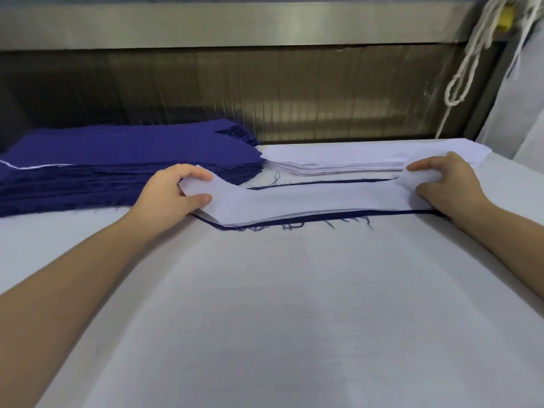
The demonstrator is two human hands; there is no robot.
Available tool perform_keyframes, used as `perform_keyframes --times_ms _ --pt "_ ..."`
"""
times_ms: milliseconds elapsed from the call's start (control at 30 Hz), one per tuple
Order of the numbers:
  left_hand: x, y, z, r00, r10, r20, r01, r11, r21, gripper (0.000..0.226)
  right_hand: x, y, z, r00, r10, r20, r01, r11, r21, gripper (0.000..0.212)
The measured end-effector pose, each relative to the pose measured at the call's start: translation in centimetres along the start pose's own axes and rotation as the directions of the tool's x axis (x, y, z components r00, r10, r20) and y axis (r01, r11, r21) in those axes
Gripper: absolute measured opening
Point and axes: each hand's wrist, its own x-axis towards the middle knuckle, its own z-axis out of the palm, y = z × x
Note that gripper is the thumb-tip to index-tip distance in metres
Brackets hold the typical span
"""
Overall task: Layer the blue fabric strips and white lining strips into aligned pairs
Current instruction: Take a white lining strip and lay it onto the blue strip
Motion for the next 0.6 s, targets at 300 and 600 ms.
perform_keyframes --times_ms 300,600 --pt "0.14 -0.6 0.12 0.99 0.128 0.063 -0.14 0.959 0.247 0.032 -0.05 0.04 -0.06 0.999 0.021 0.031 -0.02 1.0 -0.015 0.036" --pt "0.32 -0.96 0.07 0.974 0.184 0.132 -0.215 0.933 0.288 0.036 0.01 0.21 -0.08 0.999 0.028 0.034 -0.027 1.0 -0.015 0.038"
